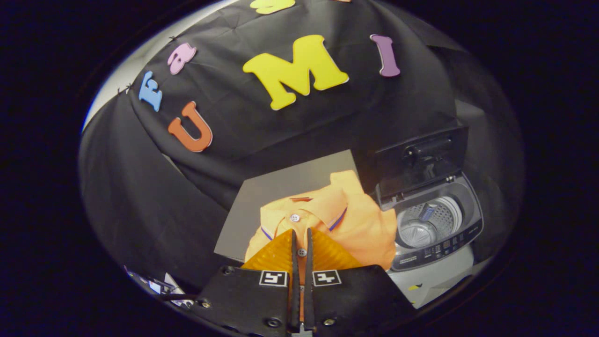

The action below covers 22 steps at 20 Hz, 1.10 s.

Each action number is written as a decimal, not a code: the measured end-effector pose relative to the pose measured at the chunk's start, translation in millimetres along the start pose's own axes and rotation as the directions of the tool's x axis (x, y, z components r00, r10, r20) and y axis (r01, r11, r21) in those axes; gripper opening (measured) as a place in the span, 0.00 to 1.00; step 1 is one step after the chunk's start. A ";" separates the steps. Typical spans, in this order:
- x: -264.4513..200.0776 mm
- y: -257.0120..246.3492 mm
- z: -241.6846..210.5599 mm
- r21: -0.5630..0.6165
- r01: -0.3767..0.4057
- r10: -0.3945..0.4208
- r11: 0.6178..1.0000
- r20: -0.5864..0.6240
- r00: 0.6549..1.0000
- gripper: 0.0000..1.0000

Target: Put the clothes into the washing machine and then close the washing machine lid.

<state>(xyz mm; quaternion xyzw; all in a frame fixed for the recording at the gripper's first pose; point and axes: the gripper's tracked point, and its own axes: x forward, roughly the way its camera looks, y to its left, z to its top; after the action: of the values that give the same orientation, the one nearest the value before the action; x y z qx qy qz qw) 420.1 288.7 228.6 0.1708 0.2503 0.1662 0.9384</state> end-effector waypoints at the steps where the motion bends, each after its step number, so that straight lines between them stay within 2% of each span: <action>1: -9.8 -1.4 11.1 -0.001 0.010 -0.010 1.000 0.020 1.000 0.07; 3: -34.1 -18.0 34.9 -0.006 0.037 -0.036 0.999 0.066 0.997 0.07; 11: -69.9 -135.4 102.6 -0.054 0.122 -0.109 0.991 0.200 0.974 0.07; 15: -56.2 -190.4 129.7 -0.074 0.147 -0.129 0.986 0.214 0.968 0.07; 22: 10.3 -260.9 121.1 -0.052 0.161 -0.154 0.986 0.119 0.981 0.07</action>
<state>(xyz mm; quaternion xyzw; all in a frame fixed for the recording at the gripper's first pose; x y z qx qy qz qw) 551.4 32.8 217.9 0.1305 0.2037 0.0890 0.9662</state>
